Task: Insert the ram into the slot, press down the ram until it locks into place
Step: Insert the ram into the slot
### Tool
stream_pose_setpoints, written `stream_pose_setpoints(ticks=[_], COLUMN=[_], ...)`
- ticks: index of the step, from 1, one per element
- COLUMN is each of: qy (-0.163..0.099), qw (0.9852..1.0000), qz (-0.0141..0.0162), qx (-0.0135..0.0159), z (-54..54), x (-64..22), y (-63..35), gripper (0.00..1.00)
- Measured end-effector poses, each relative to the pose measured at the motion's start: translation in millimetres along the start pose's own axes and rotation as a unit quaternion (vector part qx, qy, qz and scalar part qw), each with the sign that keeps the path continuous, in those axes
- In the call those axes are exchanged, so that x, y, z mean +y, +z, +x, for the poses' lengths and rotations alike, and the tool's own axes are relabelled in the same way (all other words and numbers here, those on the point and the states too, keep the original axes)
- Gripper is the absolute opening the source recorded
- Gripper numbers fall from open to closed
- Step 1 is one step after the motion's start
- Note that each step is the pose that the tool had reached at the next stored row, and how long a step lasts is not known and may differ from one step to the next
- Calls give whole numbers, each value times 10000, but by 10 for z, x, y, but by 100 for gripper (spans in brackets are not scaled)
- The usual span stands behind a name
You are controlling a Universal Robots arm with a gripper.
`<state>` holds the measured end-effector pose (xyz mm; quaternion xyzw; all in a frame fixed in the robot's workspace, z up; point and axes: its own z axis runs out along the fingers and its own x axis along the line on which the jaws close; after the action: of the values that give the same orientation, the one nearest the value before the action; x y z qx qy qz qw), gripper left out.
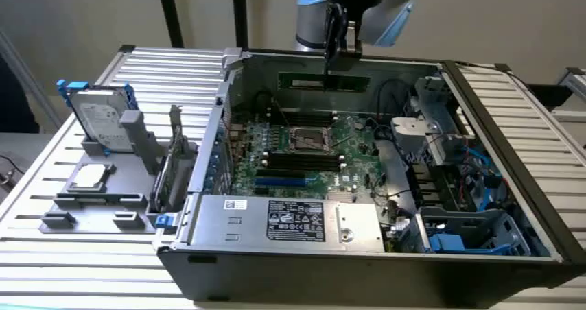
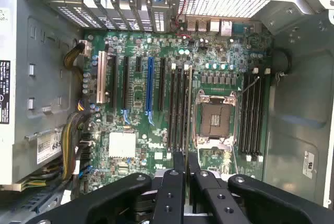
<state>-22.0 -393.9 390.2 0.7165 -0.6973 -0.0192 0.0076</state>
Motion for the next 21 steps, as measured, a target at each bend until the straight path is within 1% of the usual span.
stream_pose_setpoints(ticks=[15, 17, 21], qy=[0, 0, 1], qw=[10000, 10000, 10000], qz=[0, 0, 1], qx=[1, 2, 2], z=[0, 0, -1], x=[0, 2, 28], y=[1, 21, 95], gripper=[14, 14, 14])
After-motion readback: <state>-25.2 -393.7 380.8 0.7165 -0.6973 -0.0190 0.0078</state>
